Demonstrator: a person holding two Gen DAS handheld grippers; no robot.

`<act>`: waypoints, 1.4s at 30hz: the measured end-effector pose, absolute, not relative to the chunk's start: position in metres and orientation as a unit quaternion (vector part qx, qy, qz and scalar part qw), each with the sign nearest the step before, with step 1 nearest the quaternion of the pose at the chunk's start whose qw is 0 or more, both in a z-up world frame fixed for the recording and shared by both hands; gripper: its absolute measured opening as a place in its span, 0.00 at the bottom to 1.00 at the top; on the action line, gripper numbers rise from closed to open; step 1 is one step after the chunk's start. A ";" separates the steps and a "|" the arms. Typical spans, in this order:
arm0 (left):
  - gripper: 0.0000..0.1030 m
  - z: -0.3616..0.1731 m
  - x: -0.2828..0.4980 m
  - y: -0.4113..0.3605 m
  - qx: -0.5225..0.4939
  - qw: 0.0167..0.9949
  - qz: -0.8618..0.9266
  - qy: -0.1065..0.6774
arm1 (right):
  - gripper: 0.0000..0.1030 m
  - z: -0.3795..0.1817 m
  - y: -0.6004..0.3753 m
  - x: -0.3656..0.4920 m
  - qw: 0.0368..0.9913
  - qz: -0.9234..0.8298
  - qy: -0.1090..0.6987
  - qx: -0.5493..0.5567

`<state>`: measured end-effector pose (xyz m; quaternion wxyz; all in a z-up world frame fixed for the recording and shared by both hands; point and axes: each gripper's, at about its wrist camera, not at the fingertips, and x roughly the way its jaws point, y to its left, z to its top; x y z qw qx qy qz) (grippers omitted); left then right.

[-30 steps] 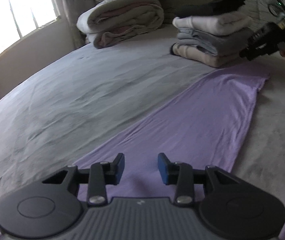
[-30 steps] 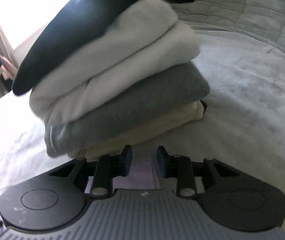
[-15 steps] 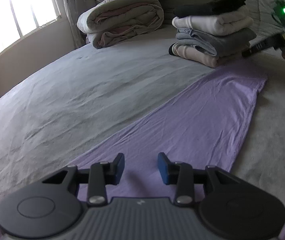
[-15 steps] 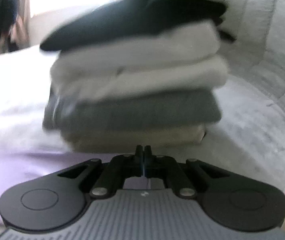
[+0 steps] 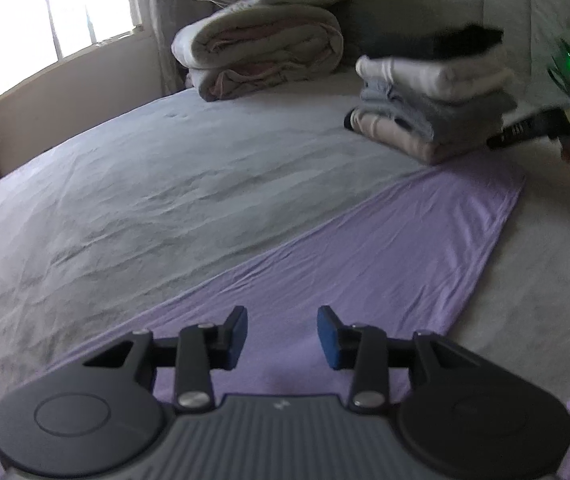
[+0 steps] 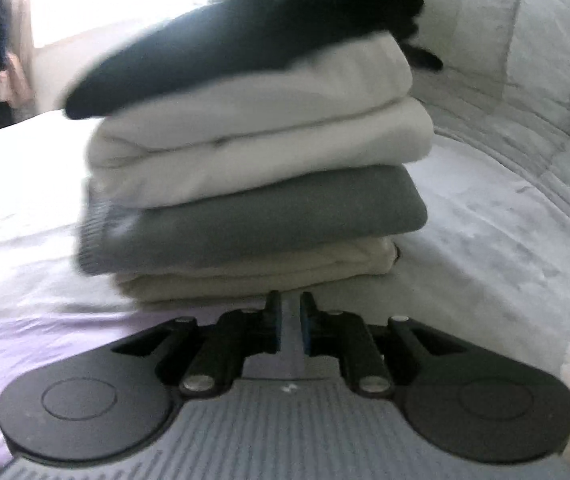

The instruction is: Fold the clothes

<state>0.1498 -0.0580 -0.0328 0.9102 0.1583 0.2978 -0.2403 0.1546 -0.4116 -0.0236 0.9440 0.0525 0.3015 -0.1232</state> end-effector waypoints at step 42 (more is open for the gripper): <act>0.67 -0.036 0.002 0.168 0.047 0.918 0.008 0.393 | 0.58 0.011 -0.228 -0.004 0.931 0.047 0.361 -0.035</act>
